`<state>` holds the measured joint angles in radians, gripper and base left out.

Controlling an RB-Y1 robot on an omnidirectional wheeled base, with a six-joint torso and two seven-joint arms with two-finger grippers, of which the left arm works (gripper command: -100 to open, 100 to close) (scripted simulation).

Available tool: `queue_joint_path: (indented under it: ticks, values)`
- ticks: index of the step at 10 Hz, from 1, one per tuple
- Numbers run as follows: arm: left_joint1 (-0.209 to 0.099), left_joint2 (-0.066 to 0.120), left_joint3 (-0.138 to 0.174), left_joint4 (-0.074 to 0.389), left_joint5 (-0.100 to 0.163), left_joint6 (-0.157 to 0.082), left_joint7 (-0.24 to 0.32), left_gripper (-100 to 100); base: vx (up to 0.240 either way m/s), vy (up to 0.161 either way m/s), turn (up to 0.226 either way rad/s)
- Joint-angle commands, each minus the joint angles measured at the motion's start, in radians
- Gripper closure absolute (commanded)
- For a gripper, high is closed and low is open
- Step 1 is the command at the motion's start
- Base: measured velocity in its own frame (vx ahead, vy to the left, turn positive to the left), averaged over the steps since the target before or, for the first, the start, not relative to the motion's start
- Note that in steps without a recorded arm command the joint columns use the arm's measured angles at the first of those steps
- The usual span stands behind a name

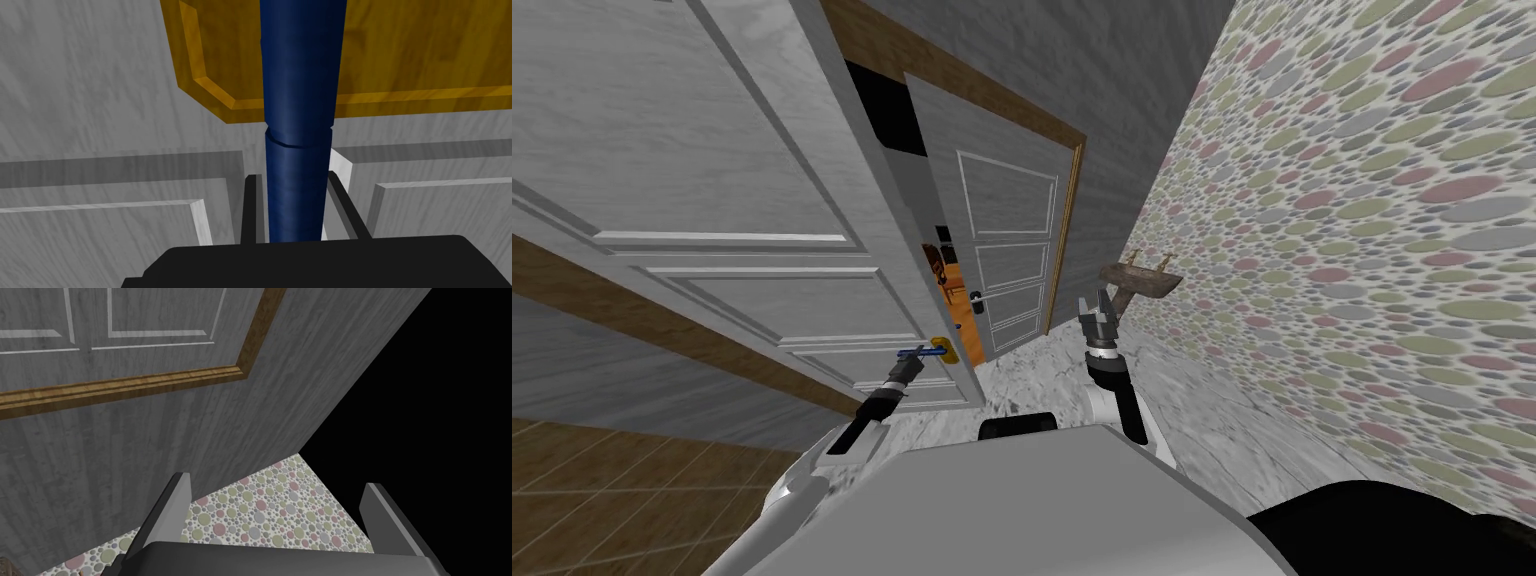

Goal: Pull the door open

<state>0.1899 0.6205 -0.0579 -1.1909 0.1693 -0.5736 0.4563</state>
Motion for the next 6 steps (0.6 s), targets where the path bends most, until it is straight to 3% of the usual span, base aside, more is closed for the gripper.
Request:
queue_joint_path:
  ticks: [1, 2, 6]
  values:
    - [0.013, 0.016, -0.011, 0.0, -0.001, -0.025, 0.013, 100, -0.135, 0.054, -0.132]
    - [0.016, 0.02, -0.014, -0.001, -0.001, -0.032, 0.017, 100, -0.195, 0.056, -0.132]
    - [0.057, 0.07, -0.048, -0.002, -0.003, -0.11, 0.058, 100, -0.228, 0.091, -0.17]
